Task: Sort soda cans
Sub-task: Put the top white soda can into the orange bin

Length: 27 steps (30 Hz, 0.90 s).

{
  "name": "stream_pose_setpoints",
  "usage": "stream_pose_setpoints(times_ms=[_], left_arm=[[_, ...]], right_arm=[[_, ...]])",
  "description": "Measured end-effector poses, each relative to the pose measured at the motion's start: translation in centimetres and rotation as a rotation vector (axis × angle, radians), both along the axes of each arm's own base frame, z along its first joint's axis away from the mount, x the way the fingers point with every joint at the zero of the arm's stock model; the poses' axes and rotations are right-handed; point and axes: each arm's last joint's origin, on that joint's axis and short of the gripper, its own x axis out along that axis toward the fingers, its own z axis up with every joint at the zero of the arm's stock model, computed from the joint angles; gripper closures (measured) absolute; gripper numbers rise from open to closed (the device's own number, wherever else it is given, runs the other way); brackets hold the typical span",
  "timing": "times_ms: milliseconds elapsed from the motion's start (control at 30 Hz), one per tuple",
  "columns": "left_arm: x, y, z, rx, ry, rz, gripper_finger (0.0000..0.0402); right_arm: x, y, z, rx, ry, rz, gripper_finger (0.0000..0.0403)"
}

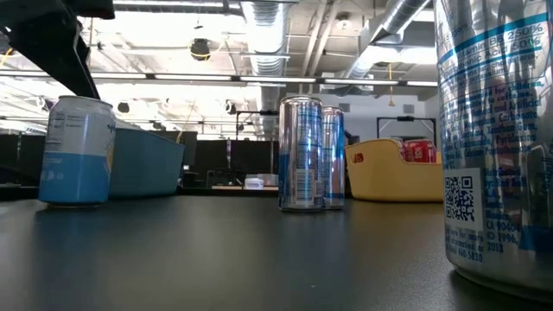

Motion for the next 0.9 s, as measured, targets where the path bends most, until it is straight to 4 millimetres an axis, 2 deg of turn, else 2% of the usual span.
stream_pose_setpoints(times_ms=[167,267,433,533,700,900], left_arm=[[-1.0,0.8,1.5,0.016,-0.006,0.018,0.0002],[-1.9,1.5,2.8,-0.004,-0.094,0.034,0.0002],[-3.0,2.2,3.1,-0.062,-0.166,0.08,0.0002],[-3.4,2.5,2.6,-0.079,-0.177,0.1,0.0002],[-2.7,1.9,0.6,-0.131,-0.167,0.052,0.0002],[-2.4,1.6,-0.8,-0.155,-0.191,0.024,0.0002]], right_arm=[[0.3,-0.2,0.0,0.005,-0.003,-0.016,0.007],[0.4,-0.3,0.0,0.009,0.001,-0.024,0.007],[0.5,-0.3,0.0,0.018,0.002,-0.025,0.007],[0.5,-0.3,-0.1,0.033,0.015,-0.025,0.007],[0.5,-0.3,-0.1,0.038,0.021,-0.025,0.007],[0.6,-0.4,-0.1,0.039,0.021,-0.034,0.007]])
